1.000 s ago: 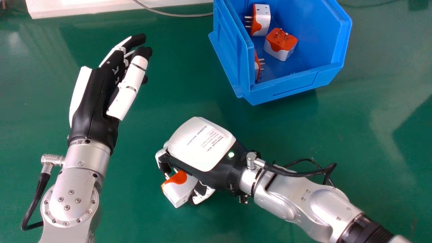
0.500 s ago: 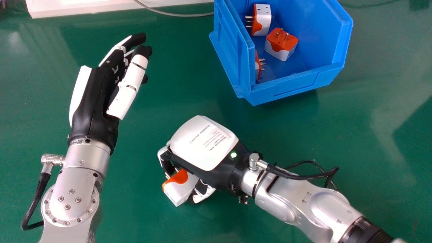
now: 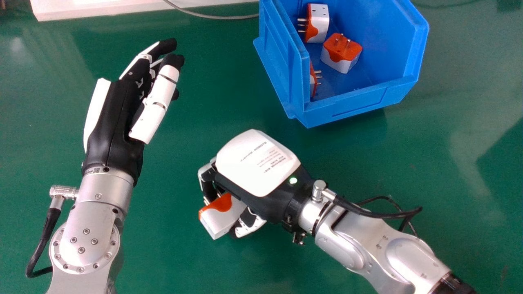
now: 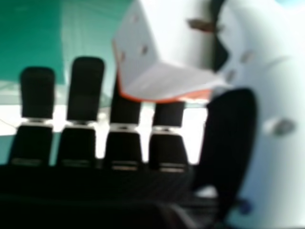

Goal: Pick all objects and put in blue box

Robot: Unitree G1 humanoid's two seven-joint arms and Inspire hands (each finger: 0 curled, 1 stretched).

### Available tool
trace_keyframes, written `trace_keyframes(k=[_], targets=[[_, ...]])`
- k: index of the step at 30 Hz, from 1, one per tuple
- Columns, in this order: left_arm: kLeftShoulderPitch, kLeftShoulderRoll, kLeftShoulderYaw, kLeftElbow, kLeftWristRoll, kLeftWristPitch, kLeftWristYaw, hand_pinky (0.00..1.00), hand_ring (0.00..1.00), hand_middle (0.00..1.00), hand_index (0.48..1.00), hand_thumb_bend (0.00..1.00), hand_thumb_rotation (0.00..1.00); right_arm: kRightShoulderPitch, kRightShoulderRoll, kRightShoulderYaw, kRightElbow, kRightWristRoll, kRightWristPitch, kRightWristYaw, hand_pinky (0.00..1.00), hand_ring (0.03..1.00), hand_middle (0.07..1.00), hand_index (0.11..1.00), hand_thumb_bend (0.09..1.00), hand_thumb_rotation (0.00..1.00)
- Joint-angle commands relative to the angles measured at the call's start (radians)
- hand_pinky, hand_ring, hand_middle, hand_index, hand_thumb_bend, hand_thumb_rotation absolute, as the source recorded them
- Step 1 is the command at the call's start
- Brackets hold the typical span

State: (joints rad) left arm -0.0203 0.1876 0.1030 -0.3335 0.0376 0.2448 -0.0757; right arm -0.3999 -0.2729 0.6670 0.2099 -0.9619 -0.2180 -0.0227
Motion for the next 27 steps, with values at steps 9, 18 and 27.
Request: trace_keyframes(k=[9, 18, 27], targets=[[-0.018, 0.016, 0.017, -0.002, -0.006, -0.020, -0.008, 0.78, 0.85, 0.84, 0.853, 0.36, 0.79, 0.095, -0.040, -0.153, -0.317, 0.088, 0.087, 0.139, 0.36, 0.438, 0.519, 0.488, 0.504, 0.00], [-0.028, 0.030, 0.033, 0.051, -0.012, -0.063, -0.018, 0.78, 0.85, 0.84, 0.854, 0.36, 0.79, 0.210, -0.057, -0.273, -0.571, 0.110, 0.157, 0.210, 0.34, 0.436, 0.523, 0.514, 0.497, 0.00], [-0.038, 0.048, 0.050, 0.104, -0.021, -0.109, -0.031, 0.79, 0.85, 0.84, 0.855, 0.37, 0.78, 0.333, -0.045, -0.369, -0.743, 0.132, 0.164, 0.181, 0.34, 0.435, 0.522, 0.520, 0.496, 0.00]])
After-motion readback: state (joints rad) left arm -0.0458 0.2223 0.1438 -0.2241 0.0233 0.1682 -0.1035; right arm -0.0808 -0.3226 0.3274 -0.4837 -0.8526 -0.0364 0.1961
